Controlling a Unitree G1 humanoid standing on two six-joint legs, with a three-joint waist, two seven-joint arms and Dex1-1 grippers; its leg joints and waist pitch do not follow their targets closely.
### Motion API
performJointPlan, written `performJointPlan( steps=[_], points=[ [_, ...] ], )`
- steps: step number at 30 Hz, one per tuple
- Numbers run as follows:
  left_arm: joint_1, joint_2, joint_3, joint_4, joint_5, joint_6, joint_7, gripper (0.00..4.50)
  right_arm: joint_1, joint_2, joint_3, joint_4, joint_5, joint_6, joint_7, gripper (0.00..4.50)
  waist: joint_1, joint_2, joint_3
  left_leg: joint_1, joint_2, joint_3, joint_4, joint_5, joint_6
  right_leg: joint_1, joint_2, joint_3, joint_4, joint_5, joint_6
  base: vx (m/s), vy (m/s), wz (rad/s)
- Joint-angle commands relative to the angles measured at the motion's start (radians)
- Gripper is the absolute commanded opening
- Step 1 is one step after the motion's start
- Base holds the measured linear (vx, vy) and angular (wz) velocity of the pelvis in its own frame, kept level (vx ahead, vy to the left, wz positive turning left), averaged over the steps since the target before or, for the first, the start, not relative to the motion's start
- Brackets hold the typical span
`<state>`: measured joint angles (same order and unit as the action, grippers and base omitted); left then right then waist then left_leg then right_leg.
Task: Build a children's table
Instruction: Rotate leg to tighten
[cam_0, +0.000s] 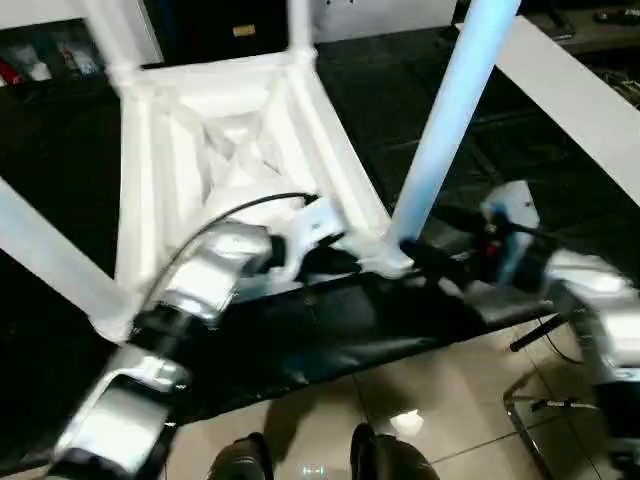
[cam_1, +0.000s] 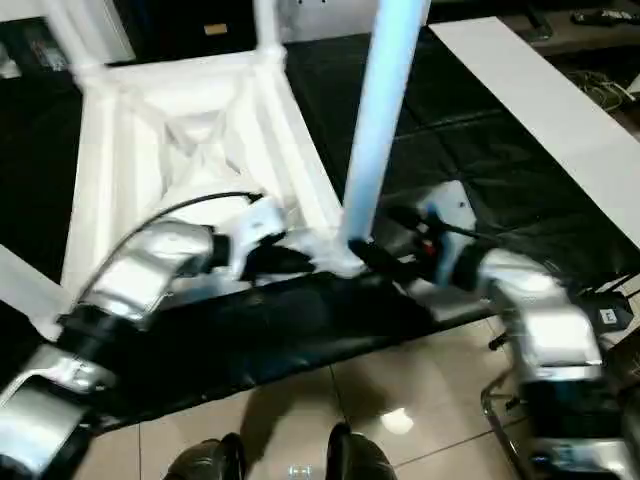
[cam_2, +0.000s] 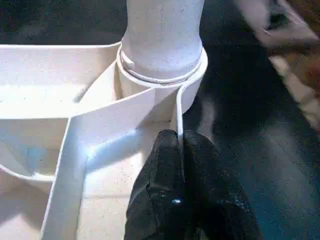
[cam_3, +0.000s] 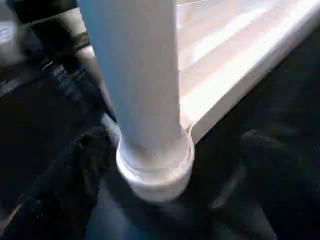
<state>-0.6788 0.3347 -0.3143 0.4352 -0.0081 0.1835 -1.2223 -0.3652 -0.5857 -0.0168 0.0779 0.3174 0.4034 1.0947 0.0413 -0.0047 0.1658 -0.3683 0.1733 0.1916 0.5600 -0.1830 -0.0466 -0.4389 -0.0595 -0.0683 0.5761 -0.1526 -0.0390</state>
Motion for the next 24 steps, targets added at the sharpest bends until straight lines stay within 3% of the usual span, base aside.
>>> performJointPlan(
  steps=[1, 3, 8, 9, 13, 18, 24],
  points=[
    [0.018, 0.004, -0.079, -0.017, -0.004, -0.023, -0.112, 0.0, -0.001, -0.029, 0.031, -0.004, 0.02, -0.019, 0.094, 4.44, 0.004, -0.016, -0.07, 0.006, 0.053, -0.02, -0.045, -0.076, 0.19, 0.071, -0.086, 0.056, -0.064, -0.234, -0.221, 0.0, 0.0, 0.0],
    [0.012, 0.035, -0.106, -0.02, -0.002, -0.062, -0.18, 0.0, -0.016, -0.068, 0.072, 0.015, 0.019, -0.051, 0.194, 4.44, 0.01, -0.018, -0.069, 0.008, 0.057, -0.019, -0.045, -0.084, 0.184, 0.068, -0.086, 0.055, -0.064, -0.252, -0.224, 0.0, 0.0, 0.0],
    [-0.002, 0.062, -0.135, -0.013, 0.003, -0.115, -0.251, 0.0, -0.043, -0.087, 0.11, 0.042, 0.026, -0.075, 0.299, 4.44, 0.025, -0.017, -0.068, 0.01, 0.062, -0.018, -0.045, -0.086, 0.172, 0.067, -0.09, 0.058, -0.06, -0.25, -0.233, 0.0, 0.0, 0.0],
    [-0.007, 0.066, -0.144, -0.01, 0.005, -0.132, -0.271, 0.0, -0.057, -0.083, 0.124, 0.054, 0.025, -0.091, 0.326, 4.17, 0.027, -0.018, -0.068, 0.01, 0.062, -0.018, -0.045, -0.084, 0.17, 0.067, -0.09, 0.058, -0.06, -0.251, -0.232, 0.0, 0.0, 0.0],
    [-0.02, 0.062, -0.166, -0.013, 0.008, -0.16, -0.314, 0.0, -0.091, -0.056, 0.184, 0.084, 0.02, -0.116, 0.399, 3.97, 0.036, -0.021, -0.07, 0.012, 0.063, -0.018, -0.043, -0.071, 0.17, 0.066, -0.09, 0.058, -0.055, -0.244, -0.235, 0.0, 0.0, 0.0],
    [-0.024, 0.051, -0.172, -0.012, 0.007, -0.164, -0.312, 0.0, -0.107, -0.028, 0.222, 0.107, 0.015, -0.123, 0.429, 3.6, 0.04, -0.024, -0.072, 0.009, 0.063, -0.018, -0.042, -0.046, 0.176, 0.067, -0.09, 0.058, -0.049, -0.199, -0.25, 0.0, 0.0, 0.0],
    [-0.019, 0.054, -0.174, -0.01, 0.005, -0.171, -0.318, 0.0, -0.118, -0.023, 0.253, 0.13, 0.014, -0.136, 0.473, 2.94, 0.039, -0.026, -0.07, 0.009, 0.062, -0.018, -0.043, -0.06, 0.166, 0.069, -0.091, 0.058, -0.053, -0.236, -0.236, 0.0, 0.0, 0.0]
  ],
)
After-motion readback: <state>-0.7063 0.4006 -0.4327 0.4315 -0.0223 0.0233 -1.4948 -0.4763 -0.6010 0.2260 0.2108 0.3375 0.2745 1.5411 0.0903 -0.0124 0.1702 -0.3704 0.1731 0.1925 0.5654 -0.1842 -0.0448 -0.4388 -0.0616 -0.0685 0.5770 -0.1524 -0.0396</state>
